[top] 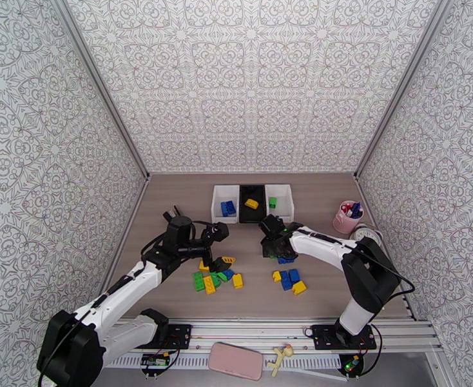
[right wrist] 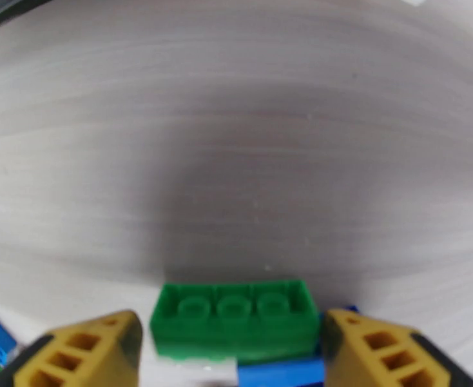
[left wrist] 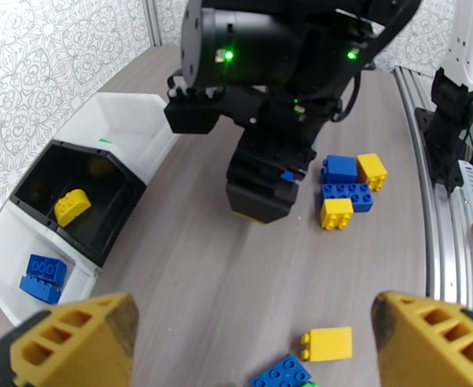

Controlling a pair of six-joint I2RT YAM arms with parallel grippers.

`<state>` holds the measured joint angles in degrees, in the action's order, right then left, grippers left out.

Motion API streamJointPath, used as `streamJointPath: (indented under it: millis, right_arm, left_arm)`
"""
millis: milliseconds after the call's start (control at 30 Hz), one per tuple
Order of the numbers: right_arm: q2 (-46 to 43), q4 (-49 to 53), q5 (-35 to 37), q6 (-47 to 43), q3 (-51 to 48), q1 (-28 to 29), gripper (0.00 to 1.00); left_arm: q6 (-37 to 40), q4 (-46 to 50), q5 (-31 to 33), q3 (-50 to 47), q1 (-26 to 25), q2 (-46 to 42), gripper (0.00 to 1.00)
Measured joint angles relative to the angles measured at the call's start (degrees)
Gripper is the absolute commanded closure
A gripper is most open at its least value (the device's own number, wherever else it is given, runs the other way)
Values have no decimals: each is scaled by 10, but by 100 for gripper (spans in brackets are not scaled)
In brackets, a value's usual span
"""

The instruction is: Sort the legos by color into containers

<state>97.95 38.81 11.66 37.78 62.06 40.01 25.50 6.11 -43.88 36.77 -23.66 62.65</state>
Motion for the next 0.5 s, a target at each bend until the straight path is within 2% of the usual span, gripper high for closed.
streamJointPath:
  millis: [233, 500]
  right_arm:
    - [2, 1, 10, -7, 1, 0, 11]
    - [28, 2, 5, -15, 6, 0, 25]
  left_arm:
    - [0, 0, 0, 0, 2, 0, 0]
    - [2, 0, 0, 0, 2, 0, 0]
